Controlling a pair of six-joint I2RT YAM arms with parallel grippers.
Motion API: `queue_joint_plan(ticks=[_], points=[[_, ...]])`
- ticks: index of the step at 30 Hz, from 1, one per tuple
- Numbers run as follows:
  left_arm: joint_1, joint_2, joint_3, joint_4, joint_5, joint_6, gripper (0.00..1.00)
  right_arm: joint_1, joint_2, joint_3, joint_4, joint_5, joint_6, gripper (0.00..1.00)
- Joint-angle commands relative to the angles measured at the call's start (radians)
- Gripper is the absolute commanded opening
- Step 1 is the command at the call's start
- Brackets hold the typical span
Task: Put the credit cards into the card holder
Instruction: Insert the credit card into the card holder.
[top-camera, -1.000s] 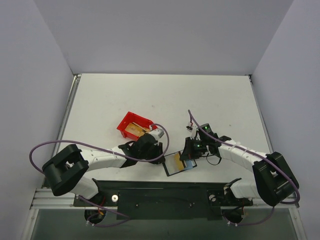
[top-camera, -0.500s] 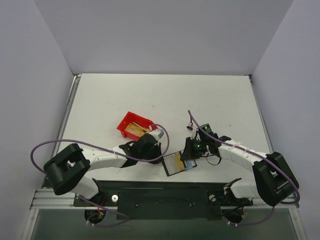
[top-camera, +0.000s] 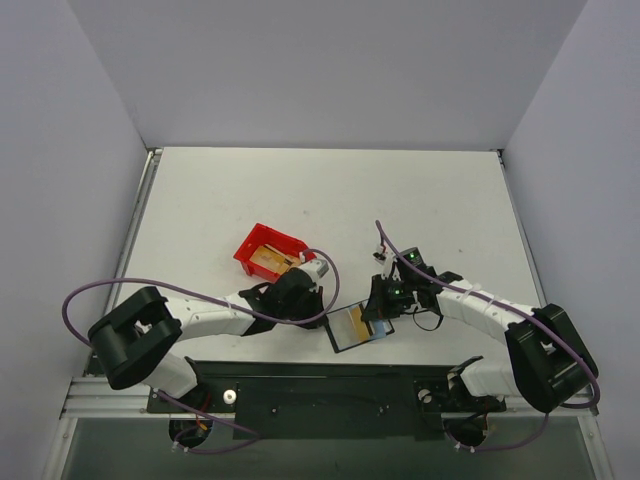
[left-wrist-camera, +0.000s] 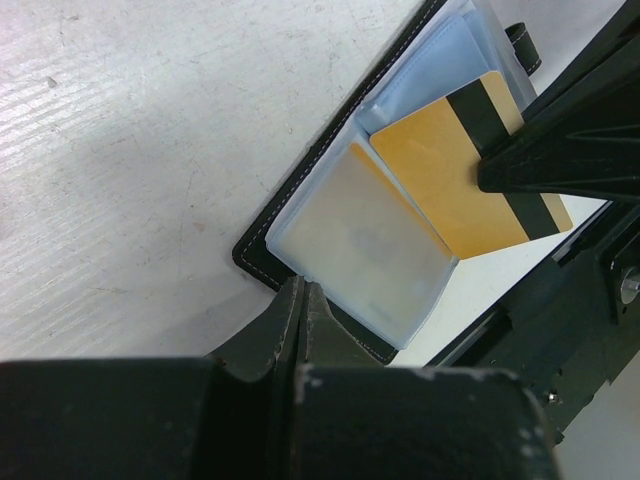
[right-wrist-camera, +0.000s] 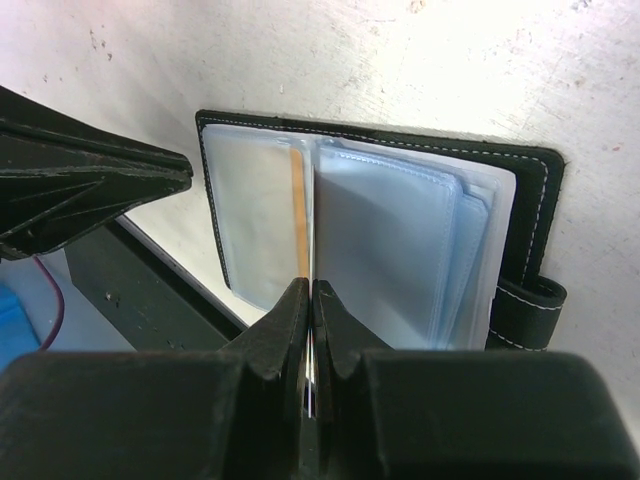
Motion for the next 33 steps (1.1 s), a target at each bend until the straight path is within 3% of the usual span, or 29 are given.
queue_joint_plan(ticks=[1,33], points=[[-0.007,0.016,-0.008,0.047,0.025,0.0,0.0,-0.006,0.01,0.007,0.033,-0.029,0.0,0.0],[-0.018,0.091,0.001,0.075,0.06,-0.015,0.0,0.014,0.068,-0.016,0.096,-0.114,0.026,0.0]])
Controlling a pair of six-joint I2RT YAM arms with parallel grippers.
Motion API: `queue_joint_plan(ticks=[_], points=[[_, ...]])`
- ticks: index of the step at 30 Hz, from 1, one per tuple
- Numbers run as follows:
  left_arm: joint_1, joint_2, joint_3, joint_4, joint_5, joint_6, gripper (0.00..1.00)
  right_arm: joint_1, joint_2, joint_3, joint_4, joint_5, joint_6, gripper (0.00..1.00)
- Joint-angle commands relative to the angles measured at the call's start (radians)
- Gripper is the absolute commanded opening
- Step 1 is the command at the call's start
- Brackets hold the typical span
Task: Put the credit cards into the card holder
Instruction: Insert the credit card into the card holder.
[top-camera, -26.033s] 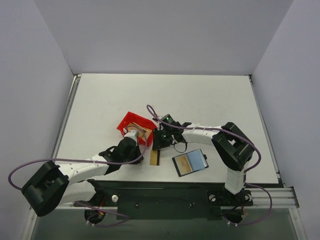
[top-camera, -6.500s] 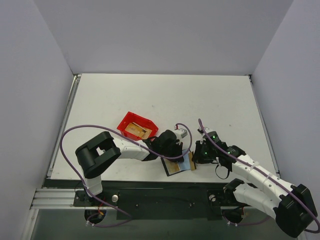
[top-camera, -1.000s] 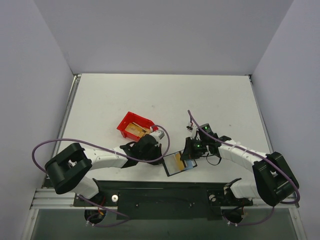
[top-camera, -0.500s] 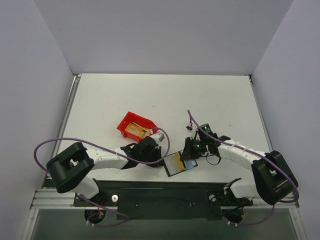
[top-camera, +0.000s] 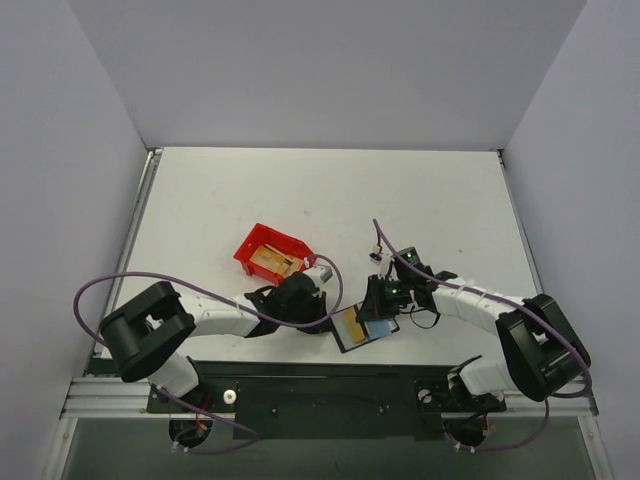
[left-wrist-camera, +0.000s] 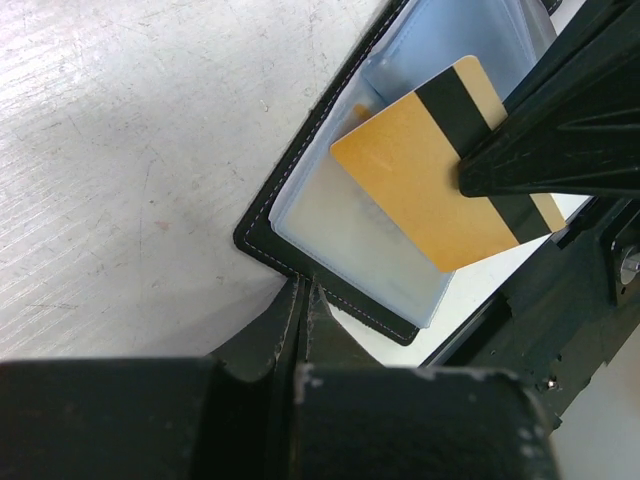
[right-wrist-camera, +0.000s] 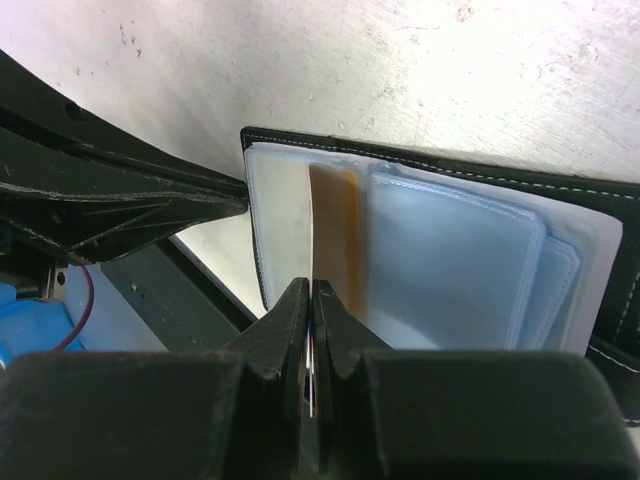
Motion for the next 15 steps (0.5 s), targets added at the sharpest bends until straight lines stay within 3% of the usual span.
queue_joint_plan(ticks=[1,9,15], points=[[-0.006,0.028,0.027,-0.008,-0.001,0.001,0.0,0.011,0.008,-0.01,0.021,-0.033,0.0,0.0],[-0.006,0.031,0.035,-0.02,0.0,0.004,0.0,0.005,-0.124,0.035,-0.136,0.111,-0.057,0.0],[-0.006,0.033,0.035,-0.023,-0.001,0.004,0.0,-0.004,-0.13,0.082,-0.251,0.188,-0.097,0.0]])
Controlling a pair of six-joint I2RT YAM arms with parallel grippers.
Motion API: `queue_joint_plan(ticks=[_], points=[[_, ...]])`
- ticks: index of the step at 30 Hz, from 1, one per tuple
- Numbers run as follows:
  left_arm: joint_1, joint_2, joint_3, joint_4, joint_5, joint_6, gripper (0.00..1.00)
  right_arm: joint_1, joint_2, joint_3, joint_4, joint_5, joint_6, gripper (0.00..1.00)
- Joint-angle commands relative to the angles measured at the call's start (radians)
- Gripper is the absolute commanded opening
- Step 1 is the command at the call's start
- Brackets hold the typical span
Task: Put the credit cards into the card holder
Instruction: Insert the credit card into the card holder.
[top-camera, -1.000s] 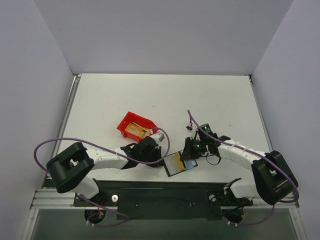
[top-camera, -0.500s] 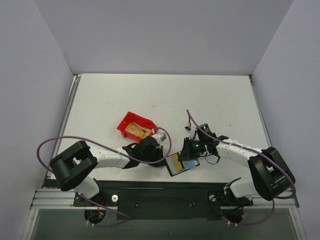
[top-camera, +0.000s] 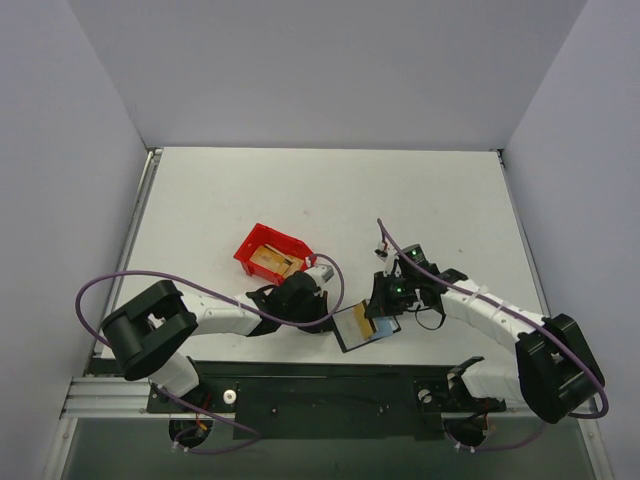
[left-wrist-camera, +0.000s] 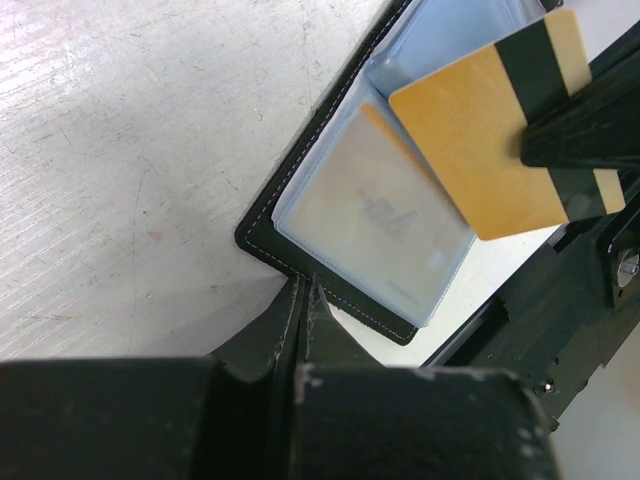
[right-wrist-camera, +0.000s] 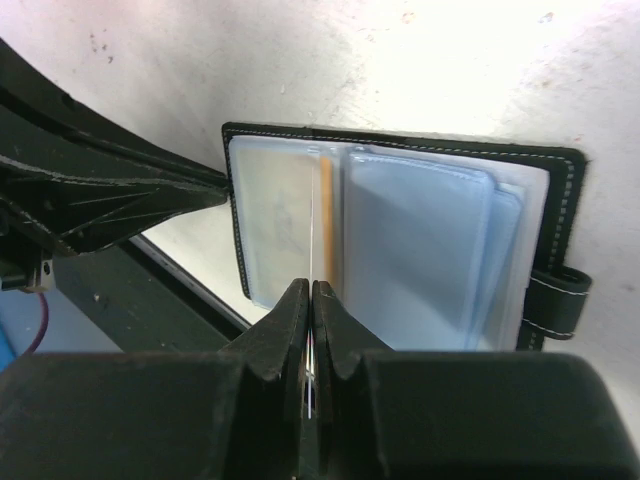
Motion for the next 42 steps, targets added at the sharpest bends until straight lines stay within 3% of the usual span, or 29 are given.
queue_joint_plan(ticks=[1,42], points=[[-0.005,0.018,0.02,-0.021,-0.006,0.005,0.0,-0.009,-0.014,0.052,-0.104,0.076,-0.049,0.0],[-0.004,0.021,0.024,-0.026,-0.014,0.012,0.0,-0.002,0.137,0.003,0.04,-0.091,-0.004,0.0]])
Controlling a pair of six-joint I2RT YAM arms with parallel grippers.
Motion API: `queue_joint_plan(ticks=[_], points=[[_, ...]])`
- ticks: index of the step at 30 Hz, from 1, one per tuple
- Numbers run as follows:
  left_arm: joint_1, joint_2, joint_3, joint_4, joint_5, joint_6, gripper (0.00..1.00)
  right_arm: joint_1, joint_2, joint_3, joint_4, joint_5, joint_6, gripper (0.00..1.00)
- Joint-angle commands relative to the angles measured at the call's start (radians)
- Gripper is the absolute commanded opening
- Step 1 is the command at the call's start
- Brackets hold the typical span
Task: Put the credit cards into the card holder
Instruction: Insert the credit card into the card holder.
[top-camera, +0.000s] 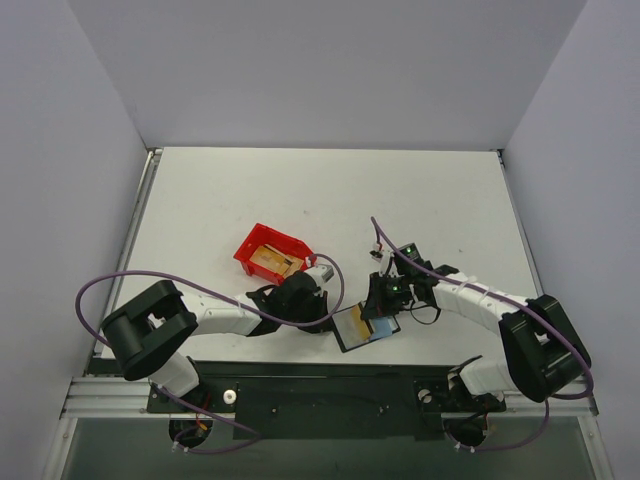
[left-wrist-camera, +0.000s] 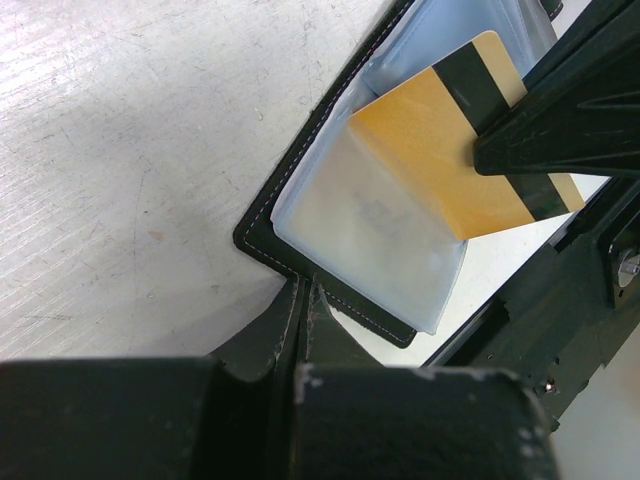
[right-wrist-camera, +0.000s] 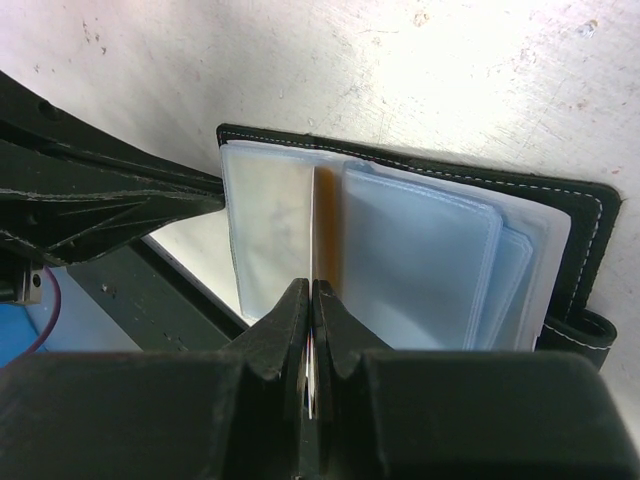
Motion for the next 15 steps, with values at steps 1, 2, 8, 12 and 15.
queue_joint_plan(ticks=[1,2,8,12,15], points=[[-0.004,0.021,0.024,-0.026,-0.011,0.011,0.0,0.005,0.021,-0.03,0.011,-0.04,0.026,0.0],[-0.004,0.021,0.024,-0.026,-0.011,0.011,0.0,0.005,0.021,-0.031,0.017,-0.046,0.03,0.0],[-0.004,0.022,0.026,-0.029,-0.014,0.012,0.0,0.01,0.035,-0.05,0.034,-0.091,0.036,0.0],[-0.004,0.025,0.031,-0.029,-0.011,0.012,0.0,0.016,0.04,-0.053,0.034,-0.115,0.04,0.0],[-0.005,0.024,0.029,-0.032,-0.014,0.014,0.0,0.019,0.046,-0.065,0.085,-0.135,0.061,0.0]])
